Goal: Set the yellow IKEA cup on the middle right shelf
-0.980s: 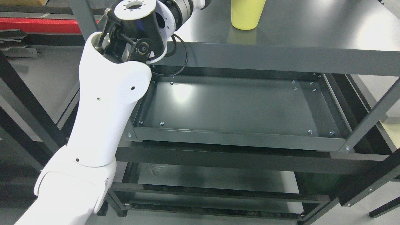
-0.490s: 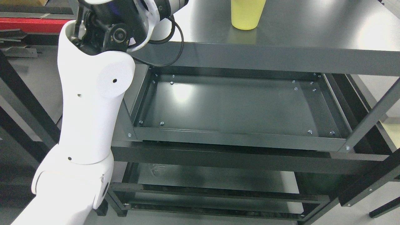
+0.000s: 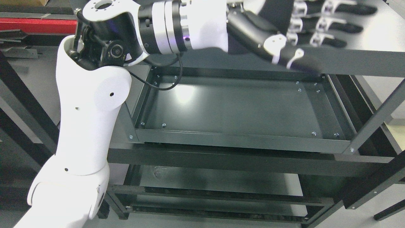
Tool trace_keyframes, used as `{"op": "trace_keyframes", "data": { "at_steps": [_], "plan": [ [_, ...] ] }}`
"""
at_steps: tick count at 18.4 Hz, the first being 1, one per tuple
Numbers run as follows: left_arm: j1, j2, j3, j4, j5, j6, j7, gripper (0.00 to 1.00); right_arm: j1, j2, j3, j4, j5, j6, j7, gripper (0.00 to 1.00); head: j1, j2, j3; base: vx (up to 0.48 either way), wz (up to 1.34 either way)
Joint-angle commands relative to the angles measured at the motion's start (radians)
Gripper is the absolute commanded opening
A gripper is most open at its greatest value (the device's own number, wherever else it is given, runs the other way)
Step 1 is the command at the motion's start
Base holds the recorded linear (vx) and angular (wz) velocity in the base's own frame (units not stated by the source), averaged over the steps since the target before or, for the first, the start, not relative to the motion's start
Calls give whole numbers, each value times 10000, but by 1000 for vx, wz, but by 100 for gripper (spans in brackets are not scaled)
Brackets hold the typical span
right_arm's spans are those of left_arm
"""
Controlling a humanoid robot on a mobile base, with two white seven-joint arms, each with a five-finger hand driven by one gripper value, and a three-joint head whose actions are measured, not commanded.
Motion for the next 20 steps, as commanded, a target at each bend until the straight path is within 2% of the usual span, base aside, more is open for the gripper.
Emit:
{"op": "trace_keyframes", "data": {
  "at_steps": [1,6,9,12,13,15,17,20],
  "plan": [
    [788,482,-1836,-445,107,46,-1018,97,138,-175,169,0,-245,7,7,99,0,0,0,0,0],
    [2872,482,-3341,-445,15,-92,-881,98,138,-175,169,0,-245,7,7,99,0,0,0,-1,10],
    [4222,497,-3742,-156,-778,-870,-239,98,138,-175,169,0,-245,7,7,99,0,0,0,-2,-7],
    [5542,344,-3345,993,-2725,-3227,986,98,138,-175,169,0,-245,7,7,99,0,0,0,0,0],
    [5971,222,-2857,1376,-3323,-4497,1933,98,138,-175,169,0,-245,7,7,99,0,0,0,0,0],
    [6419,-130,-1921,2128,-3864,-6387,4002,98,138,-175,169,0,-245,7,7,99,0,0,0,0,0],
    [6756,-255,-1336,2392,-4201,-7603,5586,98,138,-175,169,0,-245,7,7,99,0,0,0,0,0],
    [7385,-178,-707,2362,-5151,-8665,6436,98,138,-175,169,0,-245,7,7,99,0,0,0,0,0]
  ]
}}
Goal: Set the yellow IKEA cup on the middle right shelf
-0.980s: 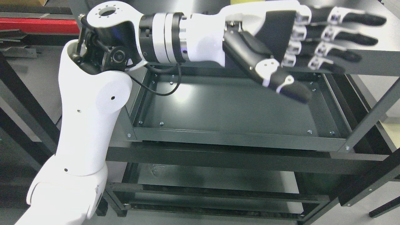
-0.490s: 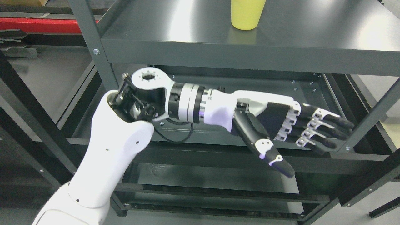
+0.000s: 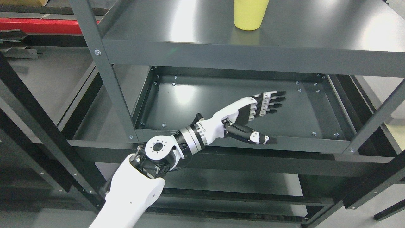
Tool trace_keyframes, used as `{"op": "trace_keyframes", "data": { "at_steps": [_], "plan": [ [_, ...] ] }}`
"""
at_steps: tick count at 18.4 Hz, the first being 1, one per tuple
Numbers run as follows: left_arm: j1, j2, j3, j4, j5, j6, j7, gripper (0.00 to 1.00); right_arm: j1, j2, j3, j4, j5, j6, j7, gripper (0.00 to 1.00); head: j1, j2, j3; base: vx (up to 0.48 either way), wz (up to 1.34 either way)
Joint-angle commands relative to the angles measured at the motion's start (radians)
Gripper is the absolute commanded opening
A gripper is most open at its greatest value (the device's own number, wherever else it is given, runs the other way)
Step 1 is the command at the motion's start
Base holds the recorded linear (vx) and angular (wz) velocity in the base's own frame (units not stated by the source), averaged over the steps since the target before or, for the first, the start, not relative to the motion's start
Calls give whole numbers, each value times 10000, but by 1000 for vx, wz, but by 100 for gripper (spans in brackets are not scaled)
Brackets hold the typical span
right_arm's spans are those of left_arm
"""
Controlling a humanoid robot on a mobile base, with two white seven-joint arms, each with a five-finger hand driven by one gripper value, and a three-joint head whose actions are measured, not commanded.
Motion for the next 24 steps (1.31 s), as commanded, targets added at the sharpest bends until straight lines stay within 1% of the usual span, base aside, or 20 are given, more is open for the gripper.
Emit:
{"op": "trace_keyframes", "data": {
  "at_steps": [1,3,8,11,13,15,16,24],
  "plan": [
    [1679,-198,1687,1277,-2045,-1439,1272,98,138,-175,169,0,-246,7,8,99,0,0,0,0,0],
    [1772,-228,2227,1201,-2095,-1408,1196,99,138,-175,169,0,-246,7,8,99,0,0,0,0,0],
    [2967,-90,2397,-101,-2095,-1224,1211,99,138,-175,169,0,-246,7,8,99,0,0,0,0,0],
    [3490,-44,2734,-884,-2079,-1224,1195,99,138,-175,169,0,-246,7,8,99,0,0,0,0,0],
    [3491,32,2842,-1329,-2079,-1178,1211,99,138,-175,169,0,-246,7,8,99,0,0,0,0,0],
    [3476,109,3087,-1713,-2079,-736,1211,99,138,-175,169,0,-246,7,8,99,0,0,0,0,0],
    [3445,33,3240,-1821,-2079,-551,1211,99,138,-175,169,0,-246,7,8,99,0,0,0,0,0],
    [3476,-90,3487,-2129,-2079,-442,1195,99,138,-175,169,0,-246,7,8,99,0,0,0,0,0]
  ]
}}
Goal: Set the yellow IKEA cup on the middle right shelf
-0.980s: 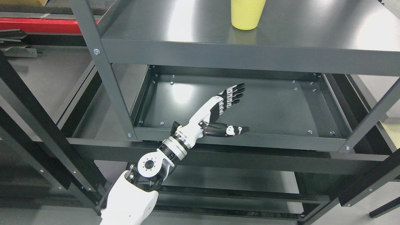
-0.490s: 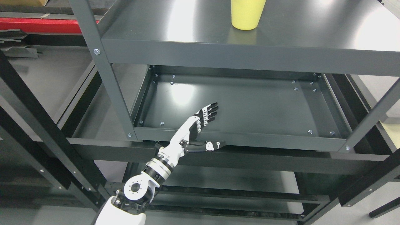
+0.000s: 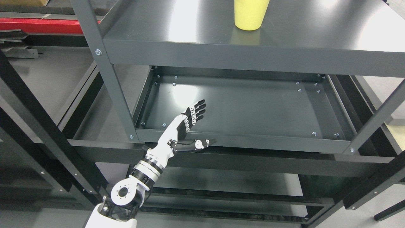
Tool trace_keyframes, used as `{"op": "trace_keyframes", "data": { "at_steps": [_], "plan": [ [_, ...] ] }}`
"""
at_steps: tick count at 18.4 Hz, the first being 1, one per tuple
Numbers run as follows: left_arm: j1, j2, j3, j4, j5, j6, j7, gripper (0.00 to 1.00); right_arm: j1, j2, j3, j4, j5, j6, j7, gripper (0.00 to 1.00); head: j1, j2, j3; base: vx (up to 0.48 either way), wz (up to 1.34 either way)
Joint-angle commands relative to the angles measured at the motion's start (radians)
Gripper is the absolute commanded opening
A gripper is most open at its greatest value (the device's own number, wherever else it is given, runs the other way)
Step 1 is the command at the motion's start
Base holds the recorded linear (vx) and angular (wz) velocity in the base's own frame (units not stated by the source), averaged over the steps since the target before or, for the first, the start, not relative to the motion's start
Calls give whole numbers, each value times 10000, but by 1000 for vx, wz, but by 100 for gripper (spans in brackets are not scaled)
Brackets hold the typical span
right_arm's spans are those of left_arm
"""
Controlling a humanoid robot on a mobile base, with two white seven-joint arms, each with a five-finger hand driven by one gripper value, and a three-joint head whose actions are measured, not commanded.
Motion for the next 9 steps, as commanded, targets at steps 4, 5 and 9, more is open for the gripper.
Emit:
{"op": "trace_keyframes", "data": {
  "at_steps": [4,5,9],
  "plan": [
    [173,-153,791,-826,-18,19,-14,99,138,-175,168,0,-245,7,7,99,0,0,0,0,0],
    [173,-168,775,-826,-18,19,-14,99,138,-175,168,0,-245,7,7,99,0,0,0,0,0],
    [142,-224,729,-826,-18,19,-44,99,138,-175,168,0,-245,7,7,99,0,0,0,0,0]
  ]
}}
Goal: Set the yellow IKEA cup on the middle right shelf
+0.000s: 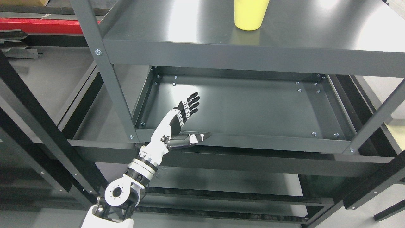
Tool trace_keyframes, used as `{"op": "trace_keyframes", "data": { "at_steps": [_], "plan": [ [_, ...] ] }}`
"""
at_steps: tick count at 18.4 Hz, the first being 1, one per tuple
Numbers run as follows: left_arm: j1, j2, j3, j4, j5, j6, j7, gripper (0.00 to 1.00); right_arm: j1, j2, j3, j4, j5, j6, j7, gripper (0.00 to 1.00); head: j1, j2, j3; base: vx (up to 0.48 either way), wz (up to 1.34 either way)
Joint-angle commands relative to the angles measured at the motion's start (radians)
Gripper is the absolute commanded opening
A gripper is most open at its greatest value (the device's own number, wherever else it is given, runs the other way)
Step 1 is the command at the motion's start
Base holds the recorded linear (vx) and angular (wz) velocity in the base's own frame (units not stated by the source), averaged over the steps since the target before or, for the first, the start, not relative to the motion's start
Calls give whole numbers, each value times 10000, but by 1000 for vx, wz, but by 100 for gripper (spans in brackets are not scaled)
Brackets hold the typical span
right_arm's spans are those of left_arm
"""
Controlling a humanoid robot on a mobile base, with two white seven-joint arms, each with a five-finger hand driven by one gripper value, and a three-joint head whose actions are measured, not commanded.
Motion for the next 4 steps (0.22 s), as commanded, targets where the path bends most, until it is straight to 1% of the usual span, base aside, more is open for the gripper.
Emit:
{"op": "trace_keyframes", "data": {
  "at_steps": [1,4],
  "plan": [
    [36,-22,296,-355,-4,2,-30,99,138,-175,169,0,-245,7,8,99,0,0,0,0,0],
    [51,-22,281,-355,-4,2,-45,99,138,-175,169,0,-245,7,8,99,0,0,0,0,0]
  ]
}}
